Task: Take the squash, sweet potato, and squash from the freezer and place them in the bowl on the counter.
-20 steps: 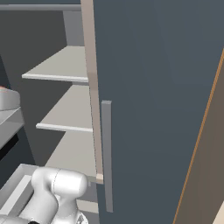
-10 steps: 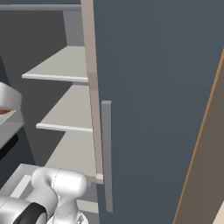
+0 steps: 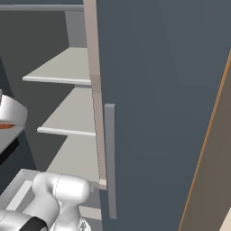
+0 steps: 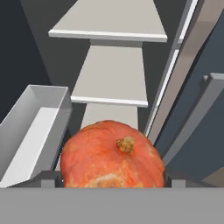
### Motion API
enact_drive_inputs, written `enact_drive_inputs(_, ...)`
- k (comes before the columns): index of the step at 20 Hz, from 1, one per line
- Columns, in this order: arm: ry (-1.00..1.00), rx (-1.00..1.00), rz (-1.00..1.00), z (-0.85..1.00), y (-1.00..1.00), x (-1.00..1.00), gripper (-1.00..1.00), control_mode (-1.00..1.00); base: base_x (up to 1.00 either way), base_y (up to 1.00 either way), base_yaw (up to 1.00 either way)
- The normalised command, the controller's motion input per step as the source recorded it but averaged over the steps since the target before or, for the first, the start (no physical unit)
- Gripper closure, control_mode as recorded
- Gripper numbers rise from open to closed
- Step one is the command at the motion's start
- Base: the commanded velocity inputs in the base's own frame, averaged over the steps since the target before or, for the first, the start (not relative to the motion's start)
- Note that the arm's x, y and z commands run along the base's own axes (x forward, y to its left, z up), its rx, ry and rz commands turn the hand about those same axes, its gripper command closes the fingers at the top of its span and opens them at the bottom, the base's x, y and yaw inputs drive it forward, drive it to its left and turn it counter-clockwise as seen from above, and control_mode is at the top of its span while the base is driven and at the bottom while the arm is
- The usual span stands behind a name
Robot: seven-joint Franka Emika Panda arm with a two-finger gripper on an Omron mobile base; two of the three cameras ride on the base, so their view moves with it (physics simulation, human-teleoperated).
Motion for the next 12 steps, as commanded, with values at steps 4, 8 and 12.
enact_drive_inputs(4,0.00,0.00,-0.02,-0.12,0.00,0.00,1.00,-1.00,0.00,0.00,0.00)
enact_drive_inputs(8,0.00,-0.01,0.00,-0.09,0.00,-0.07,1.00,1.00,-0.26,-0.01,0.00)
enact_drive_inputs(12,0.00,0.00,0.00,0.00,0.00,0.00,1.00,1.00,-0.96,-0.11,-0.03)
